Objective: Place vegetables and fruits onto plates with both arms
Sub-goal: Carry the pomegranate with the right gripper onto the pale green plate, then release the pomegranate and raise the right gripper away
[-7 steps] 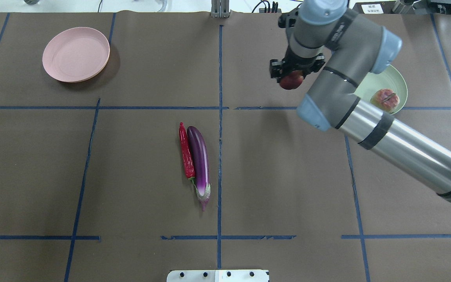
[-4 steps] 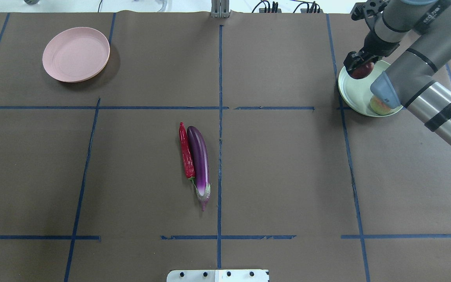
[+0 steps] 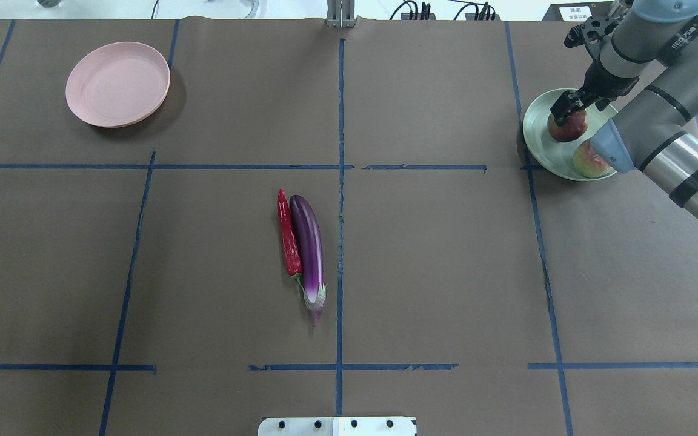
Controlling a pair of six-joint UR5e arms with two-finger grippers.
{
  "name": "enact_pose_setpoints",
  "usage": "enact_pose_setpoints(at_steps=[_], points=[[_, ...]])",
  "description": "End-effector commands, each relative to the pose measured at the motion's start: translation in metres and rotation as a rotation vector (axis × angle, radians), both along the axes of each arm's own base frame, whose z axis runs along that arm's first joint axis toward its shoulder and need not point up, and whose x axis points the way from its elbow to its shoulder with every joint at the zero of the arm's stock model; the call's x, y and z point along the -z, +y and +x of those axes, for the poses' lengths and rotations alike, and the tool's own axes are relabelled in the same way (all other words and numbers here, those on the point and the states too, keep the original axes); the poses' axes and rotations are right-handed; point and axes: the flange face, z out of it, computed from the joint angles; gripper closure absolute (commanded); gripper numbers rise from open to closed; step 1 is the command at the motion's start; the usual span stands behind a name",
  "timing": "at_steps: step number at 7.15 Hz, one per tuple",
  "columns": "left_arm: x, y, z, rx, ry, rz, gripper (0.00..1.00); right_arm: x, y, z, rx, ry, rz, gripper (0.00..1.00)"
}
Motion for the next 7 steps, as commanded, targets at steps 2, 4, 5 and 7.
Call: enact_pose_setpoints(at_steps=[2,4,5,7], points=[[0.001,0.000,0.000,0.000,-0.001,0.004,0.00,0.025,-0.030,0.058,-0.064,-0.031,-0.021,0.00],[0.001,-0.001,0.001,-0.002,-0.001,0.004,0.00,-0.024,-0.013,0.141,-0.109,-0.099,-0.102,0.00],[0.002,-0.002,0.001,-0.002,-0.003,0.007,0.00,-0.058,0.006,0.189,-0.158,-0.139,-0.164,0.00],[0.004,-0.003,0.001,-0.002,-0.003,0.017,0.00,-0.099,0.080,0.238,-0.207,-0.137,-0.189,0.00]])
